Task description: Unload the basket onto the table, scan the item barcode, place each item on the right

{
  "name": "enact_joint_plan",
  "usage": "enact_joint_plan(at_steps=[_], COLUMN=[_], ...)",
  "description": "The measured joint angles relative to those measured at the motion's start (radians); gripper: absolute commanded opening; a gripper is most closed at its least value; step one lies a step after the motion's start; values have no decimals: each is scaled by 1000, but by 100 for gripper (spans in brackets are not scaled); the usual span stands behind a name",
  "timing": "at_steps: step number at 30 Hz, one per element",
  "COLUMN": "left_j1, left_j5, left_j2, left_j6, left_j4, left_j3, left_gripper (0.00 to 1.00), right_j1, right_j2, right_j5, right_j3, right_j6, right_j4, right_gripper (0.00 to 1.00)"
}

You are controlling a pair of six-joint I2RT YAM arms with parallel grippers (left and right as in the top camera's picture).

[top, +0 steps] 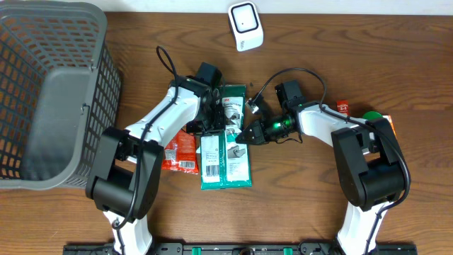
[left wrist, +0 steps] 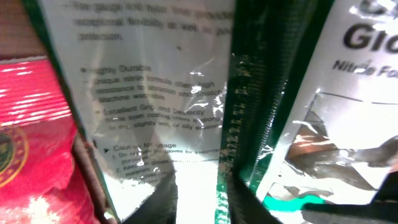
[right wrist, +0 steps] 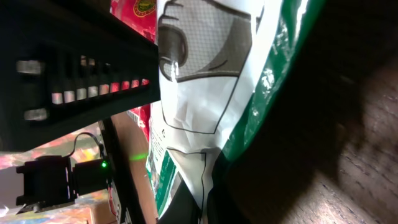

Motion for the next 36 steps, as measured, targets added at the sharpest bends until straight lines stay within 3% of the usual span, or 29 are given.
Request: enact_joint_plan(at_steps=[3, 13, 25, 30, 36], left_j1=[12, 27, 27, 27, 27], left_j5=[0, 0, 0, 0, 1], left_j2=[-32, -83, -43, -43, -43], left_j6=[1, 24, 39, 46, 45], left_j4=[-8, -19, 74, 83, 113], left_j3=[1, 2, -84, -86, -108], left_gripper=[45, 44, 44, 29, 28], right_j1=[-10, -65, -67, -67, -67], right_j2=[-1, -21, -21, -21, -21], right_j5=[4, 10, 8, 7, 3], right_j3=[0, 0, 0, 0, 0], right_j6=[-3, -18, -25, -26, -26], right_j4=[-15, -57, -59, -59, -59], right_gripper=[1, 1, 1, 1, 1])
